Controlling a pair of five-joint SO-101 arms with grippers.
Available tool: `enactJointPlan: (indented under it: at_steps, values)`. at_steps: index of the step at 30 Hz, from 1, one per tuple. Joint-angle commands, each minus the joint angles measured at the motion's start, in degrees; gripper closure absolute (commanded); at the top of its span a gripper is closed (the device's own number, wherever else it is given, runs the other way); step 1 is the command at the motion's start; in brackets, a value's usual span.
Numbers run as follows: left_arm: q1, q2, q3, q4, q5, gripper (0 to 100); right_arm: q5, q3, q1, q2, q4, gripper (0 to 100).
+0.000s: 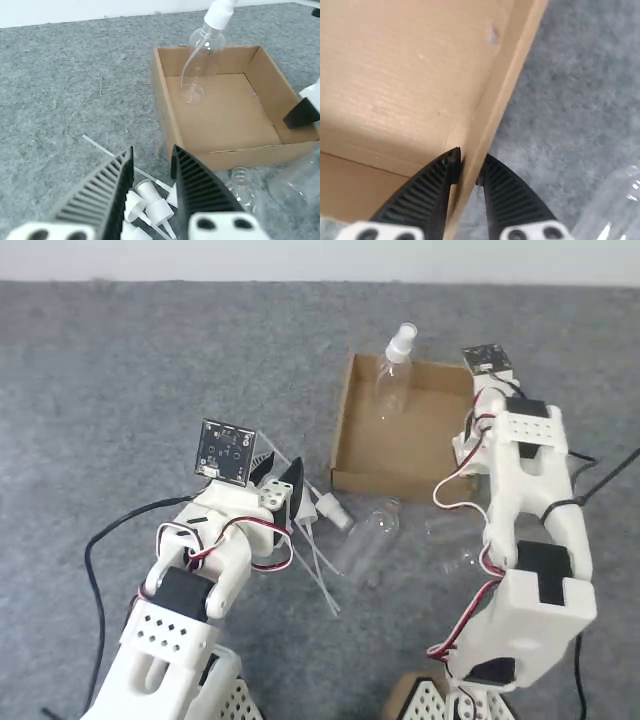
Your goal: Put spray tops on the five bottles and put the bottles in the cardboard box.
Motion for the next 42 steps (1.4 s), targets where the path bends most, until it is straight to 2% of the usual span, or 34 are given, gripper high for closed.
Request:
enactJointPlan:
  at_steps: [1,11,22,25,29,38,42]
  values:
    - [0.1,-0.8,-0.4,-1.4,-0.8,89,3.2,-3.5,2.1,-1.3,1.7,99.3]
    - [0.1,-0.8,-0.4,-1.4,-0.8,89,5.5,-2.7,1.6,-0.7,1.6,98.7]
    - [-0.1,-0.8,-0.4,-1.4,-0.8,89,5.0,-2.8,1.5,-1.1,1.6,69.9]
    - [-0.1,-0.8,-0.4,-1.4,-0.8,89,5.0,-3.1,1.5,-1.4,1.7,66.0]
    - [-0.1,-0.8,-0.4,-1.4,-0.8,89,4.8,-4.2,-0.1,-1.5,1.7,65.8]
    - [-0.2,-0.8,-0.4,-1.4,-0.8,89,-9.1,-14.1,-5.0,-0.9,7.3,65.8]
    - [-0.2,-0.8,-0.4,-1.4,-0.8,89,-10.7,-18.5,-4.4,-1.4,11.7,65.8]
